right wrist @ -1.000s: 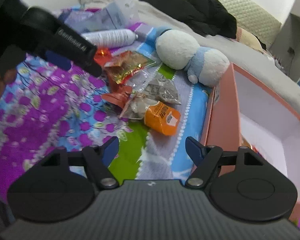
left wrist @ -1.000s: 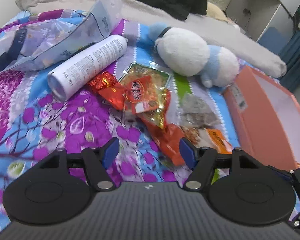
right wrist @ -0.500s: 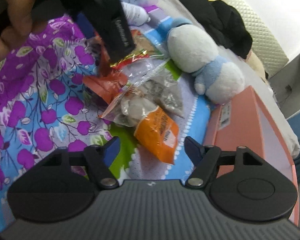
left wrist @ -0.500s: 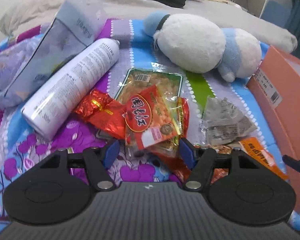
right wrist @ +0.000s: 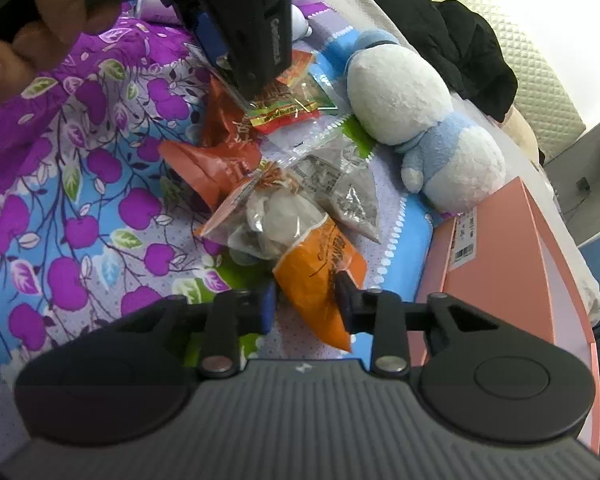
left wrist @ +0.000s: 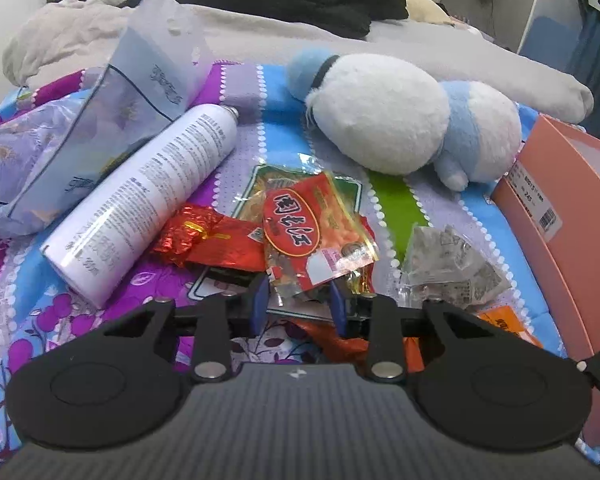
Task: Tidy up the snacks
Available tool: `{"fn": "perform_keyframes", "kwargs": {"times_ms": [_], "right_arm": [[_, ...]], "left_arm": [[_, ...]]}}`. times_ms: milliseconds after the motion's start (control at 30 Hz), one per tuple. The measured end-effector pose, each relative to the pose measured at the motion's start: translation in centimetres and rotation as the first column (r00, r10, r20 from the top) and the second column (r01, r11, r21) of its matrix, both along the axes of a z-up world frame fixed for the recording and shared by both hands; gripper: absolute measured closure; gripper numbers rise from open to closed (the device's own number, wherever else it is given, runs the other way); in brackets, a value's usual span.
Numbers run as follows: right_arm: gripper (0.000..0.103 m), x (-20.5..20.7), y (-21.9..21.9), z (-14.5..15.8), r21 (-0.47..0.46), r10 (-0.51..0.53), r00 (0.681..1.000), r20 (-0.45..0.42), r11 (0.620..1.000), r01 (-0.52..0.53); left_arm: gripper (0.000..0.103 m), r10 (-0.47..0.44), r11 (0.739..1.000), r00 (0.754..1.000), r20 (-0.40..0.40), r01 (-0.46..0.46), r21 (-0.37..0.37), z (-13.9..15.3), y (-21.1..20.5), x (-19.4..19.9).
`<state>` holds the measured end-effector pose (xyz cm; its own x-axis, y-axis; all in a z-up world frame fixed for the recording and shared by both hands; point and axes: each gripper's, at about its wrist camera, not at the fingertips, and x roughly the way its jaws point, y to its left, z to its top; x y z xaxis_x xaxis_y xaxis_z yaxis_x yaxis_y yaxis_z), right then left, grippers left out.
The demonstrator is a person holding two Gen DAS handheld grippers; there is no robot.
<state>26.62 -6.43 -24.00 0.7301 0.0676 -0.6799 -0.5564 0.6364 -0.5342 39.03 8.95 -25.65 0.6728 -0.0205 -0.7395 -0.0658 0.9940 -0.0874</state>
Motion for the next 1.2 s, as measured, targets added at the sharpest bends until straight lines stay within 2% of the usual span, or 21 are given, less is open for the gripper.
{"fn": "perform_keyframes", "kwargs": {"times_ms": [167,500,767,1000,1067,1200], "right_arm": [[0.077,-0.7,-0.7,0.5,0.006,-0.012,1.0,0.0,1.0,0.012],[0.079,-4.2,-2.1,1.9,0.026,-0.02,1.0,-0.005,0.999,0.02],[0.08,-8.4,-3.5,2.8,0.043,-0.04,0.999,-0.013,0.998,0.041],[0.081,-11.7,-4.3,2.6,0.04,-0.046,0.999,-0.027,0.998,0.047],[0.081,-12.3,-4.6,2.6,0.048,-0.053,0.998,-0.026,0.997,0.055],[0.081,-13.7,-5.2,2.5,0.065,-0.06,0.998,-0.029,0.996,0.062]], "left_arm": [[0.07,0.018,0.999,1.0,0.005,-0.018,-0.029,0.9,0.4,-1.3],[0.072,0.044,0.996,0.999,0.001,-0.044,-0.075,3.1,0.4,-6.4],[0.074,0.034,0.999,0.999,0.011,-0.034,-0.042,5.0,-0.6,-11.6],[0.08,0.031,0.998,1.0,0.0,-0.031,-0.046,5.7,-1.0,-15.8],[0.086,0.027,0.998,1.0,-0.011,-0.028,-0.048,5.6,-1.2,-17.0],[0.088,0.037,0.997,0.999,-0.034,-0.04,-0.073,4.9,-1.5,-19.1]]}}
